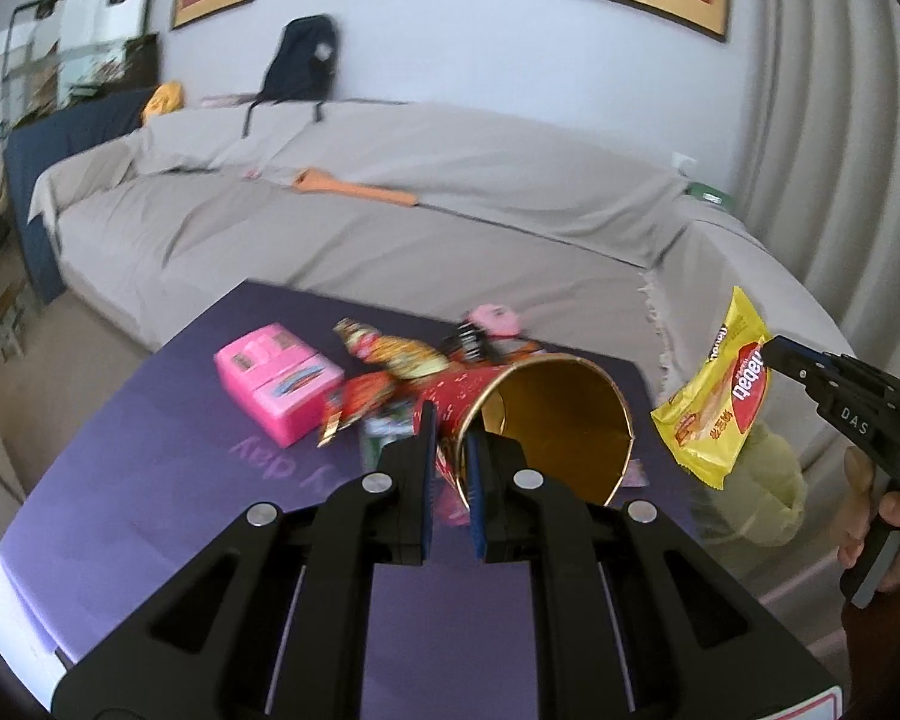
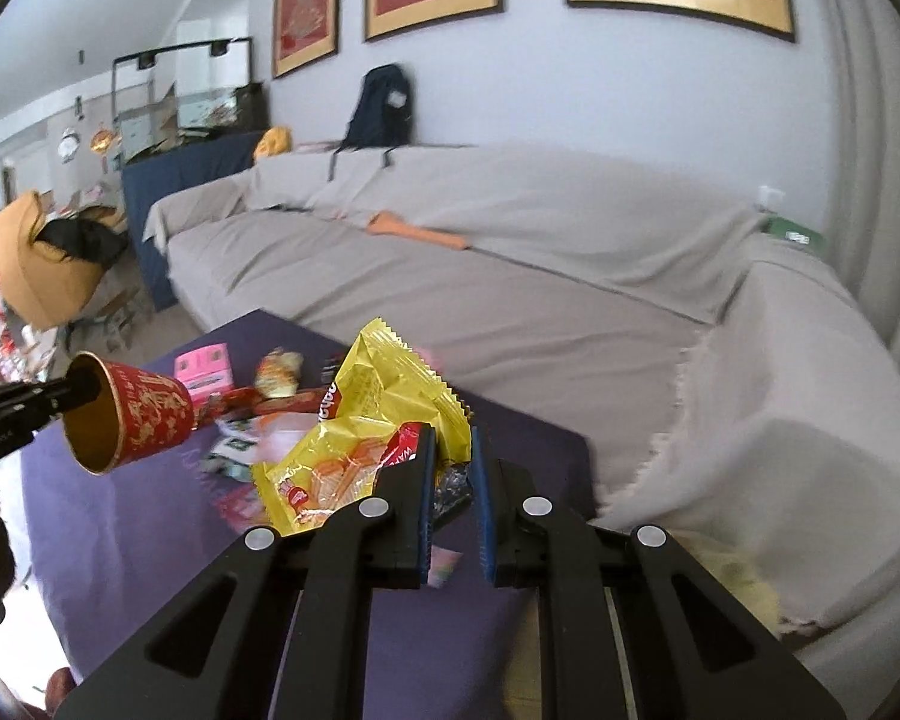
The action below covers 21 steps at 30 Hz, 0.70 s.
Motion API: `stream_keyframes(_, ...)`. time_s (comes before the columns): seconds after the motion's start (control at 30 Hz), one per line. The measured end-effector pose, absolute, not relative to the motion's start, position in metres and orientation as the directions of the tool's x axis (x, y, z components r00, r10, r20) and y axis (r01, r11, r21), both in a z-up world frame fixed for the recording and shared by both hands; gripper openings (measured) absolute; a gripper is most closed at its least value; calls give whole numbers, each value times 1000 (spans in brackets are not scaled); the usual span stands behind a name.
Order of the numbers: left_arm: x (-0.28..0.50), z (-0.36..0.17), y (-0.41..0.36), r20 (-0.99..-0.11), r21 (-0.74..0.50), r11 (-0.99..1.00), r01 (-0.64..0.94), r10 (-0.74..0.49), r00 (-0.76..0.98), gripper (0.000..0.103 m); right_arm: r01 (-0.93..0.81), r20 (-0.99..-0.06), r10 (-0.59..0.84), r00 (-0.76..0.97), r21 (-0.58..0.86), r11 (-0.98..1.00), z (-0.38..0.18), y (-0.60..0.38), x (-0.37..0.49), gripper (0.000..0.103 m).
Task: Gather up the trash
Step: 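Carry the cup and chip bag over the yellow-lined bin while both tools open to drop them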
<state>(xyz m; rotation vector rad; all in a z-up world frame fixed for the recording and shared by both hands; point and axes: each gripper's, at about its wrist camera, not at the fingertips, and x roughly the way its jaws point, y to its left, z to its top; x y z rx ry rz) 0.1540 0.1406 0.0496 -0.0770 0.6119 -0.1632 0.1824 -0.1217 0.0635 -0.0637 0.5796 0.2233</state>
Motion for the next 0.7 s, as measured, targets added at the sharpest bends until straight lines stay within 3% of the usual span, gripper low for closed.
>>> stream_keyframes(0.23, 161, 64, 57, -557, -71, 957, 280, -271, 785, 8, -56, -531, 38, 846, -18, 998, 62, -212, 158, 13)
stream_keyframes(0.5, 183, 53, -46, -584, -135, 874, 467, -451, 675, 8, 111, -549, -155, 822, -112, 988, 40, -286, 145, 13)
stream_keyframes(0.7, 206, 38, -85, -612, -168, 846, 506, -491, 619, 8, 156, -569, -257, 781, -221, 963, -1, -301, 171, 13)
